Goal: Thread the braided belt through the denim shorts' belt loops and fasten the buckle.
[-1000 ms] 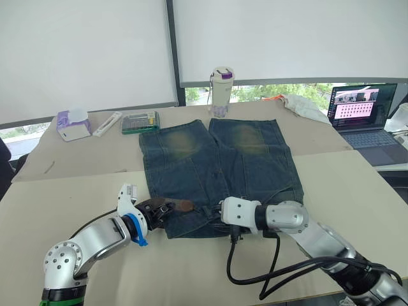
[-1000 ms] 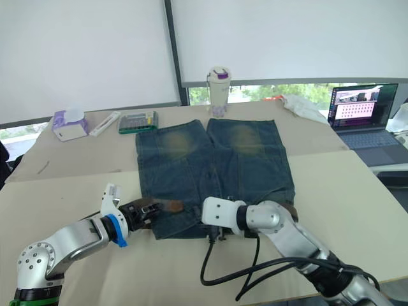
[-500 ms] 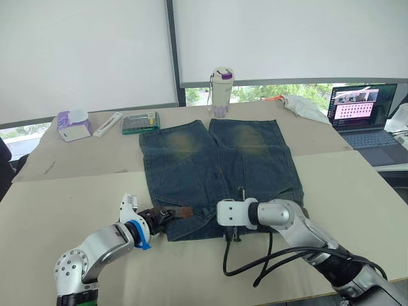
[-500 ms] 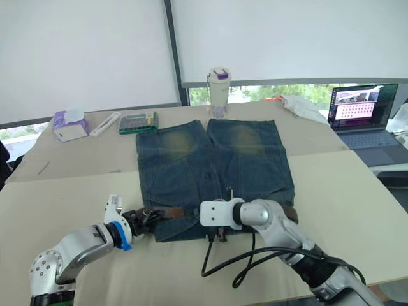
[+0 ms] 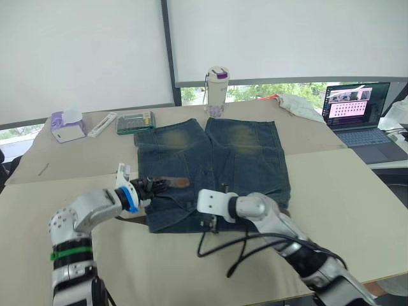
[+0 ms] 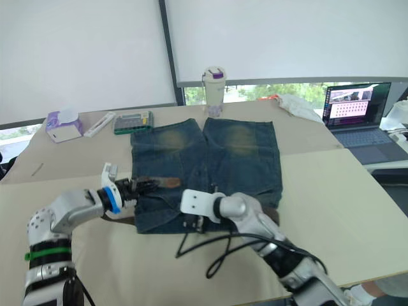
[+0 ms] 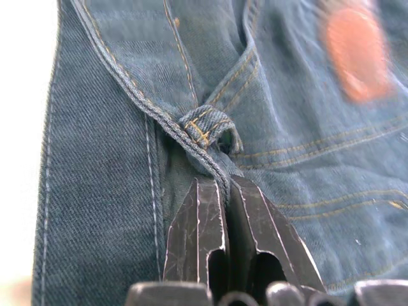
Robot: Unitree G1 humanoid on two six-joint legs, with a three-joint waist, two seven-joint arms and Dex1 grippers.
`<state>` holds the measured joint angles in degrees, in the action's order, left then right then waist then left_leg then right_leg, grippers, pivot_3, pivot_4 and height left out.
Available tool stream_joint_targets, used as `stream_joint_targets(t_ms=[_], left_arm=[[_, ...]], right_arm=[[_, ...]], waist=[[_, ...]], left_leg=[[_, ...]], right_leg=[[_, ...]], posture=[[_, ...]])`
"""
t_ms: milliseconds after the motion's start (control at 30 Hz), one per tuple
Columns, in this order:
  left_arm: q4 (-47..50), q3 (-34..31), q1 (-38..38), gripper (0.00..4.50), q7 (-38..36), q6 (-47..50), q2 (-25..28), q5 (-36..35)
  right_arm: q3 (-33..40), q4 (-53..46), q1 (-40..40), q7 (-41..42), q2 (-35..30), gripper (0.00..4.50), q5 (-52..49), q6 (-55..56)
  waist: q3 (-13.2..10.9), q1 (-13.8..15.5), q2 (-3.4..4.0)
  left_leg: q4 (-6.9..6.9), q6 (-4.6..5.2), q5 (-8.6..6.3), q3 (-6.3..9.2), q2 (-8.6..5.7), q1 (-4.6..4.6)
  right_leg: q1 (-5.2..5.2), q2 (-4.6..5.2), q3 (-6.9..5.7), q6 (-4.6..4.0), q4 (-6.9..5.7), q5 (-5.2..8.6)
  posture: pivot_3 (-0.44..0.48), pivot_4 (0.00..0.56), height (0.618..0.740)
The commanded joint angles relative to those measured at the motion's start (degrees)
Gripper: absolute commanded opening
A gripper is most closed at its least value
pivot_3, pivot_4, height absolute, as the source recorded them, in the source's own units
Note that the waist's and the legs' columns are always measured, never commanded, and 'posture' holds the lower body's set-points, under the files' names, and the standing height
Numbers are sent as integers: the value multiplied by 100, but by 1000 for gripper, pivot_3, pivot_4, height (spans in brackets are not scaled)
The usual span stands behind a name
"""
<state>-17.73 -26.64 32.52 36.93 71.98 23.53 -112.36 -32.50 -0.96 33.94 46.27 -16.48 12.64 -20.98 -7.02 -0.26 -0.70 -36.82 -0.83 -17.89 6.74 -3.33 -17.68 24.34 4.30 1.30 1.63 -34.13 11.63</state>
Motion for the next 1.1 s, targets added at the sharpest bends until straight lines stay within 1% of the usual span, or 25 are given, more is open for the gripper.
stream_joint_targets(t_ms=[33, 133, 200, 300, 367, 467, 533, 600, 667, 800, 900, 1000, 1100], left_arm=[[171, -207, 38, 0, 138, 309, -88, -64], [675, -298, -234, 0, 400, 282, -377, -64], [1259, -372, -561, 0, 776, 31, -659, -64], [1882, -452, -926, 0, 1281, -329, -928, -64], [2167, -481, -1143, 0, 1560, -506, -1007, -64], [2473, -494, -1368, 0, 1814, -684, -1089, -64], [2744, -475, -1651, 0, 1986, -778, -1115, -64], [2876, -432, -1866, 0, 1922, -765, -1026, -64], [2862, -431, -1894, 0, 1873, -765, -1008, -64], [2498, -287, -1743, 0, 1454, -501, -811, -64], [2152, -131, -1560, 0, 1301, -343, -747, -64], [1879, -15, -1416, 0, 1366, -293, -731, -64], [1763, -1, -1209, 0, 1720, -470, -954, -64]], right_arm=[[17, 35, 112, 76, -52, 31, -5, 423], [108, -115, -11, 129, -282, 31, 10, 525], [132, -296, -130, 177, -472, 31, 29, 547], [139, -459, -261, 171, -558, 31, 3, 527], [91, -517, -339, 148, -598, 31, 59, 538], [43, -485, -400, 99, -611, 31, 150, 579], [-27, -384, -375, 12, -616, 31, 313, 633], [-66, -259, -347, -108, -579, 31, 485, 653], [-94, -111, -321, -257, -498, 31, 630, 675], [-55, 413, -222, -806, -214, 31, 998, 594], [10, 876, -78, -1031, -231, 31, 1160, 755], [164, 1212, 58, -1179, -299, 31, 1155, 881], [219, 1526, 230, -1297, -386, 31, 1167, 1062]], waist=[[1, -31, 3], [1, -29, 3], [1, -4, 3], [1, 25, 3], [1, 40, 3], [1, 61, 3], [2, 73, 3], [2, 73, 3], [2, 90, 3], [4, 89, 2], [5, 93, 2], [5, 103, 2], [6, 117, 2]], left_leg=[[2, 1, 0, 3, 0, 0], [2, 7, -3, 10, -8, -1], [-1, 7, -3, 17, -6, -2], [-1, -1, 1, 20, 1, -2], [-1, -6, 3, 20, 7, -1], [-1, -7, 4, 18, 3, -1], [-1, -6, 4, 18, 1, -1], [-1, -6, 3, 16, 2, 1], [-1, -6, 4, 16, 2, 2], [-2, -13, 8, 19, -4, 8], [-2, -15, 9, 21, -8, 9], [-2, -13, 10, 27, -19, 9], [-4, -12, 11, 32, -20, 7]], right_leg=[[3, 5, 0, 1, 0, 0], [2, 15, 0, 6, 2, -2], [0, 15, -2, 7, 2, -3], [0, 11, -4, 6, 0, -2], [-3, 8, -5, 4, -1, -2], [-4, 8, -4, 4, -2, -1], [-6, 9, -4, 4, 1, -1], [-6, 8, -3, 4, 2, -1], [-6, 6, -4, 3, 0, -1], [-17, 2, -15, -3, -2, -2], [-19, 2, -18, -4, -3, -2], [-20, 9, -22, -4, -3, -2], [-21, 11, -25, -4, -2, -2]], posture=[[0, 150, 740], [0, 150, 740], [0, 150, 740], [0, 150, 740], [0, 150, 740], [0, 150, 740], [0, 150, 740], [0, 150, 740], [0, 150, 740], [0, 150, 740], [0, 150, 740], [0, 150, 740], [0, 150, 740]])
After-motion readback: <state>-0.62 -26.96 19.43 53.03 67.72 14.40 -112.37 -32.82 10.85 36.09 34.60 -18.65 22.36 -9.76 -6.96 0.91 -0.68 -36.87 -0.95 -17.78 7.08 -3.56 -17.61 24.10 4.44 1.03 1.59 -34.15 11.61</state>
